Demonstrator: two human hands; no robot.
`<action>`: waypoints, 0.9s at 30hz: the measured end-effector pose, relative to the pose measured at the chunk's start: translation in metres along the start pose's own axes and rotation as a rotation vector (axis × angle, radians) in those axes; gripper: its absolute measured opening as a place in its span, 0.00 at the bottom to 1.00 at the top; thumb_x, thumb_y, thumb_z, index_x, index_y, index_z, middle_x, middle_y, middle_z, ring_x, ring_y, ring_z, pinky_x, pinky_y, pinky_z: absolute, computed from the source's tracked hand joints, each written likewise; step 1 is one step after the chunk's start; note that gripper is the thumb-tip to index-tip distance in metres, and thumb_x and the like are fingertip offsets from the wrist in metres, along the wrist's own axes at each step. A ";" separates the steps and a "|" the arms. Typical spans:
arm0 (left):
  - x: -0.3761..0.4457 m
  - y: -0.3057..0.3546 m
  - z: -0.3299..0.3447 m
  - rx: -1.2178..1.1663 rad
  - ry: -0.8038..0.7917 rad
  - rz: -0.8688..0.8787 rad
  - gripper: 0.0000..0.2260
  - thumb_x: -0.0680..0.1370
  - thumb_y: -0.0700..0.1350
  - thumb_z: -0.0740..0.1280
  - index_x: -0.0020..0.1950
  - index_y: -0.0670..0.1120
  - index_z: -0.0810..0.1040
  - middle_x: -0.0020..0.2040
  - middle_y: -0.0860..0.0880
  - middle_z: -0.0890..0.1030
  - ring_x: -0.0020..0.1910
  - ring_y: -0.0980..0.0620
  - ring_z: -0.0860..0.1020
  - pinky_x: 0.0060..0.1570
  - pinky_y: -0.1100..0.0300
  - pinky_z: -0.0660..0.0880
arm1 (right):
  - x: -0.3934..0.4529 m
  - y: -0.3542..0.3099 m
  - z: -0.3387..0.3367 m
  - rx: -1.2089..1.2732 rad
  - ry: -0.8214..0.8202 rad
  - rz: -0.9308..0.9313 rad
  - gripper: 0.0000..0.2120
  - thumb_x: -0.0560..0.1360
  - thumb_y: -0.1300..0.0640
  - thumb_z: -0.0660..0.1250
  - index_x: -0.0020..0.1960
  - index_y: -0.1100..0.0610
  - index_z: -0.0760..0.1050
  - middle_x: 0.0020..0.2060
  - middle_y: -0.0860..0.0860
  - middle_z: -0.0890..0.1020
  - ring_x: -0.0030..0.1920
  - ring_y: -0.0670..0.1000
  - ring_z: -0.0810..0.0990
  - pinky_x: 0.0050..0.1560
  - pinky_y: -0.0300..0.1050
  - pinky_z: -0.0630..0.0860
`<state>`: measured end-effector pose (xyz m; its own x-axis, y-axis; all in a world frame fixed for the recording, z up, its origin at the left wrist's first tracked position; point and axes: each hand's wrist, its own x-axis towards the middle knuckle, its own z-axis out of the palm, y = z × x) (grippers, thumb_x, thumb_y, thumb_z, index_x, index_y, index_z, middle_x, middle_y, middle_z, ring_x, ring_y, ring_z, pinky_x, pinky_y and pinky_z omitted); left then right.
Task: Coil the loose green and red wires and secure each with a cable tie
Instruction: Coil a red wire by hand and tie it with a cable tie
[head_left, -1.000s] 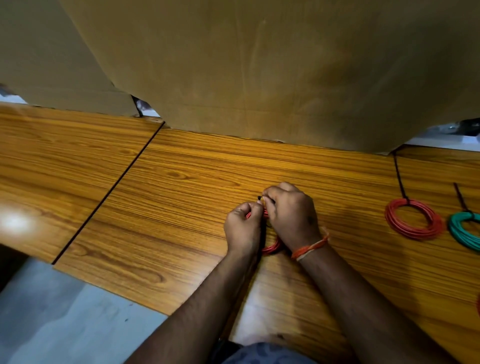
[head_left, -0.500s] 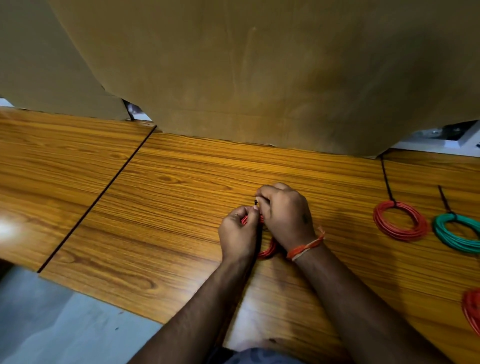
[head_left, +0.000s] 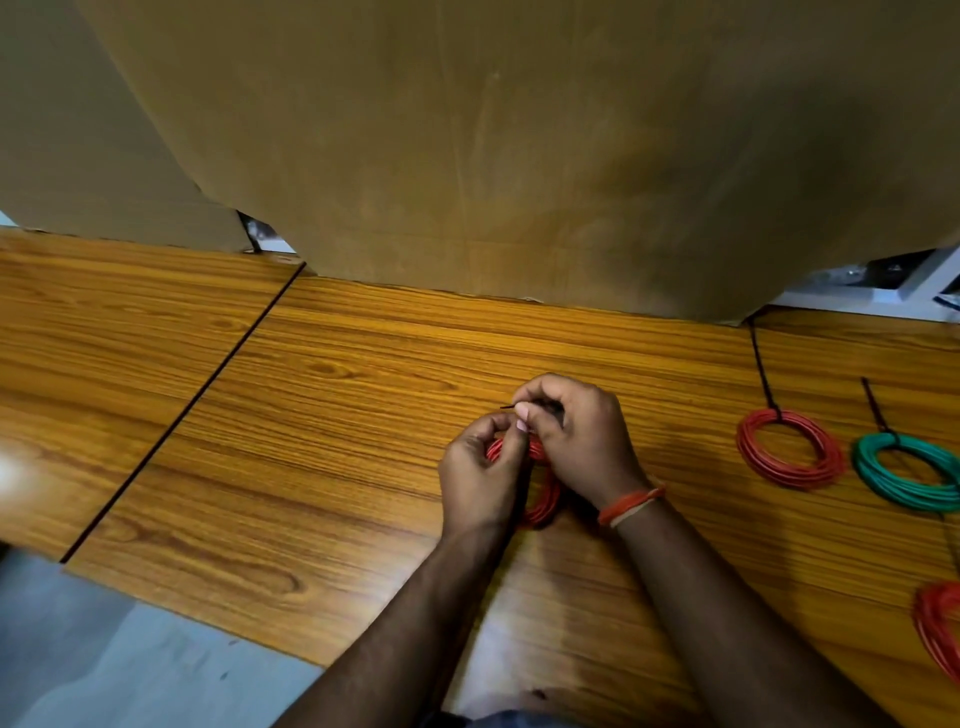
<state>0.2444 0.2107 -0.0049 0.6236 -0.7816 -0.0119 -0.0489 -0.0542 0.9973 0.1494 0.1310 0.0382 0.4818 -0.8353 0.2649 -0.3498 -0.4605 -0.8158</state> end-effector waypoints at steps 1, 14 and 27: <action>-0.002 0.006 0.000 0.018 -0.005 0.035 0.09 0.79 0.50 0.69 0.47 0.47 0.85 0.42 0.48 0.86 0.43 0.54 0.80 0.46 0.53 0.76 | 0.001 -0.001 -0.005 0.036 -0.004 0.026 0.06 0.74 0.64 0.73 0.45 0.53 0.84 0.36 0.42 0.83 0.38 0.39 0.80 0.40 0.35 0.73; -0.023 0.096 0.016 -0.231 0.118 0.022 0.10 0.81 0.46 0.71 0.39 0.48 0.82 0.32 0.57 0.77 0.32 0.60 0.70 0.42 0.51 0.70 | -0.021 -0.072 -0.069 -0.155 0.300 -0.227 0.03 0.78 0.61 0.71 0.51 0.56 0.84 0.44 0.49 0.82 0.43 0.48 0.81 0.42 0.47 0.78; -0.032 0.109 0.017 -0.185 0.135 0.103 0.10 0.81 0.44 0.71 0.39 0.47 0.81 0.33 0.56 0.79 0.33 0.60 0.71 0.37 0.59 0.69 | -0.023 -0.087 -0.080 -0.247 0.258 -0.249 0.03 0.77 0.61 0.71 0.49 0.55 0.83 0.41 0.50 0.80 0.41 0.49 0.79 0.39 0.47 0.76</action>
<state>0.2056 0.2191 0.1027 0.7220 -0.6863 0.0876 0.0186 0.1457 0.9891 0.1045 0.1666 0.1438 0.3701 -0.7227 0.5837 -0.4450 -0.6895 -0.5715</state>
